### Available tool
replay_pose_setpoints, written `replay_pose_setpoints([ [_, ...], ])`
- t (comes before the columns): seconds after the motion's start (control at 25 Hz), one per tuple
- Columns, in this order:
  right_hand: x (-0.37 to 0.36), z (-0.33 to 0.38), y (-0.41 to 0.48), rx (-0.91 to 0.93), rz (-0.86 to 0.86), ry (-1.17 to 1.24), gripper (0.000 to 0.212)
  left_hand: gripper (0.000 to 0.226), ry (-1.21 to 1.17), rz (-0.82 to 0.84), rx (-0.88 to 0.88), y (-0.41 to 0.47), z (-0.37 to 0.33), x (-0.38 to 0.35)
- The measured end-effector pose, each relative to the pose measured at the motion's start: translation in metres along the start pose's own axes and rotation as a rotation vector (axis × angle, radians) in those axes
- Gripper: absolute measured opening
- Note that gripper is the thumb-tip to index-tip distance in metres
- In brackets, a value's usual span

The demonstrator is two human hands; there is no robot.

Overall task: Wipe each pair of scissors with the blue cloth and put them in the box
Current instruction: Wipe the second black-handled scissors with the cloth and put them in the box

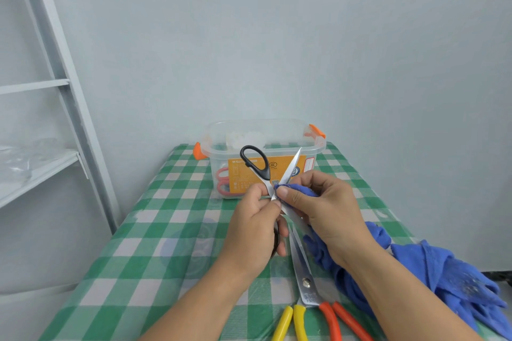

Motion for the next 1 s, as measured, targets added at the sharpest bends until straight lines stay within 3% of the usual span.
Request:
replay_pose_setpoints([
  [0.28, -0.002, -0.011, 0.0, -0.132, -0.023, 0.113, 0.04, 0.009, 0.098, -0.005, -0.043, -0.003, 0.0, -0.002],
  [0.44, -0.005, -0.013, 0.0, -0.107, -0.114, 0.144, 0.024, 0.008, 0.149, -0.049, -0.052, -0.004, -0.002, -0.003],
  [0.56, -0.006, -0.013, 0.002, -0.103, -0.121, 0.161, 0.029, 0.01, 0.174, -0.05, -0.061, -0.005, -0.002, -0.005],
  [0.72, -0.003, -0.012, 0.001, -0.146, -0.074, 0.232, 0.011, 0.02, 0.118, -0.026, -0.038, -0.004, 0.001, -0.003],
  [0.88, -0.002, -0.017, 0.0, -0.182, -0.027, 0.208, 0.039, 0.012, 0.106, -0.021, -0.023, -0.003, 0.004, -0.002],
  [1.0, -0.003, -0.015, 0.003, -0.144, -0.063, 0.141, 0.032, 0.01, 0.139, -0.046, -0.036, -0.003, 0.002, -0.004],
])
Point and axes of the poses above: each hand's wrist, its own y-axis towards the middle knuckle, its own x-axis out of the back of the hand, z = x × y, the point moved 3 cm from there along y, towards the middle knuckle, and after that the axes turned 11 degrees about x, right-handed, at the moved point
